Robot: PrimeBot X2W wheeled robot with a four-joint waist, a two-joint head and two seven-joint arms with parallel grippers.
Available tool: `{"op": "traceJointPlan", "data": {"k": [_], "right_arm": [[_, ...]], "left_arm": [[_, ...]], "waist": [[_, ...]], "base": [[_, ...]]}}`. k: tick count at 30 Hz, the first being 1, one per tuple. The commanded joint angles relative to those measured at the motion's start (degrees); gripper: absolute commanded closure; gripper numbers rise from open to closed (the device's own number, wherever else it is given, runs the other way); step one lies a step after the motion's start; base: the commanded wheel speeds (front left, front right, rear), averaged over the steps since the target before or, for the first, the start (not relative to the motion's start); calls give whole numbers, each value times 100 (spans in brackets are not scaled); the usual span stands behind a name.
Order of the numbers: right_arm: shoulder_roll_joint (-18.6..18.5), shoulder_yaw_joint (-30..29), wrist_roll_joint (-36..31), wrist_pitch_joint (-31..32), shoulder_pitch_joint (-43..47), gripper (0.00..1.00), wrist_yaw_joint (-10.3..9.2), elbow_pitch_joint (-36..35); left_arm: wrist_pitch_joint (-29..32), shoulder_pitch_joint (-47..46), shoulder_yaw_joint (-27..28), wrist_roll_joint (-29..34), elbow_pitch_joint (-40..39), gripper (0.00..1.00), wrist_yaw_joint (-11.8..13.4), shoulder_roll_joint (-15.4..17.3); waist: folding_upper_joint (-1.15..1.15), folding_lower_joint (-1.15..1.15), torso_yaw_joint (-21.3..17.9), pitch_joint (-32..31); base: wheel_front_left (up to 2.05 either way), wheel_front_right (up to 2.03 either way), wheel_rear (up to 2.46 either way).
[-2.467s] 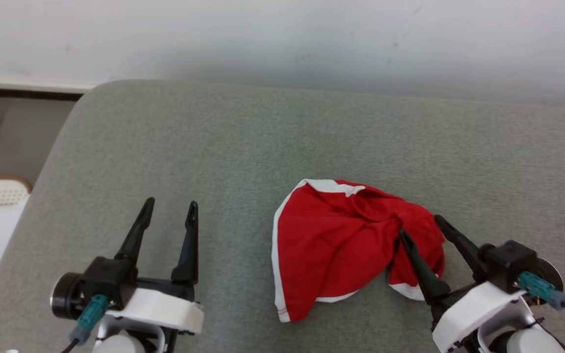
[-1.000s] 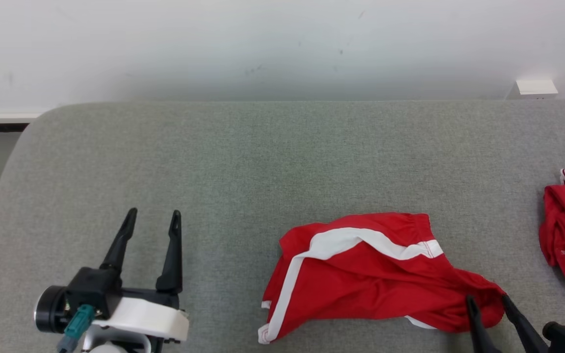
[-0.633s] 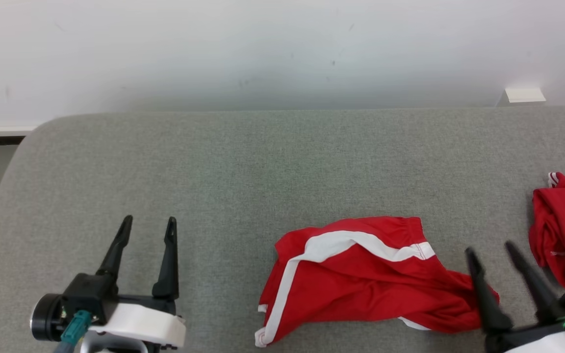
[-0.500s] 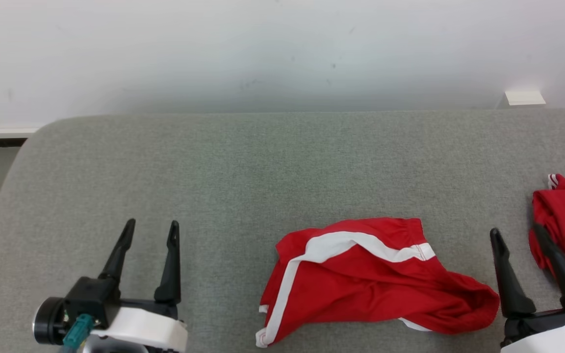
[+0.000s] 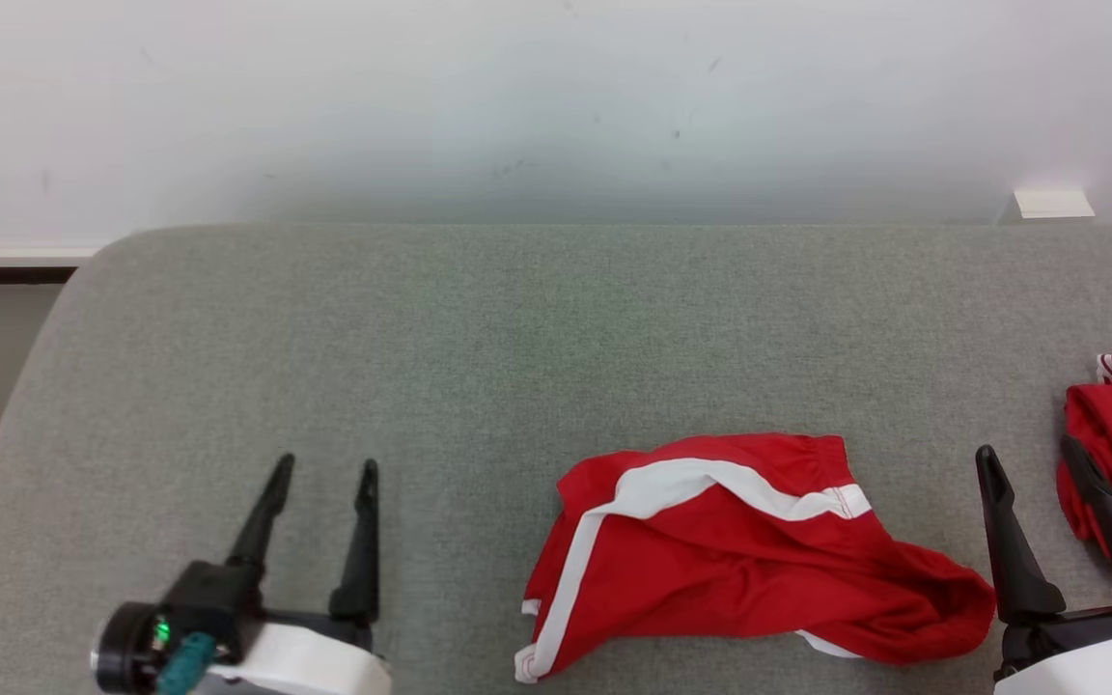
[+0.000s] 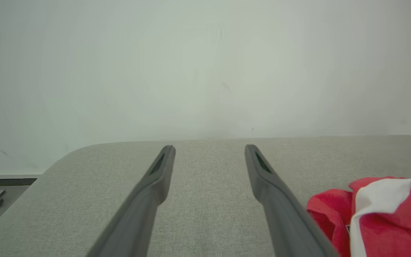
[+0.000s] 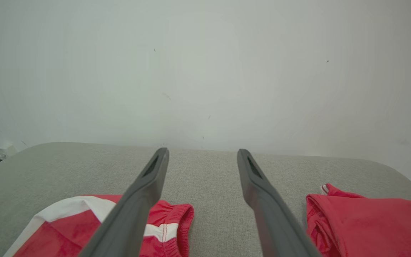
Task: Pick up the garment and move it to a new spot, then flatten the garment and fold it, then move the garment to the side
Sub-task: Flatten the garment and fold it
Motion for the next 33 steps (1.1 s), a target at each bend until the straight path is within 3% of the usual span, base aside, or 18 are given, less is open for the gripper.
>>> {"op": "traceJointPlan", "data": {"k": [1,10,17,25,26,27,33], "right_arm": [[-33,16,35,1,32,0,-15,10],[1,77,77,-22,44,0,-15,109],[4,71,97,13,17,0,-15,151],[-77,76,139,49,-74,0,-15,257],[-95,88,145,60,-88,0,-15,291],[-109,117,160,80,-111,0,-15,325],[-392,605,332,208,-330,0,-16,790]], "left_arm": [[97,43,-155,91,14,0,-93,10],[558,263,-1326,27,522,0,-816,-369],[461,153,-1651,-41,1243,0,-1108,-623],[311,-231,-1695,-86,2169,0,-1276,-828],[315,-287,-1704,-105,2307,63,-1304,-848],[301,-331,-1700,-128,2434,100,-1334,-867],[141,-597,-1683,-161,2893,100,-1430,-995]], "waist": [[0,0,-15,-9],[0,0,-40,98],[0,0,-33,197],[0,0,-62,281],[0,0,-66,296],[0,0,-70,314],[0,0,-39,427]], "base": [[0,0,0],[0,0,0],[0,0,0],[0,0,0],[0,0,0],[0,0,0],[0,0,0]]}}
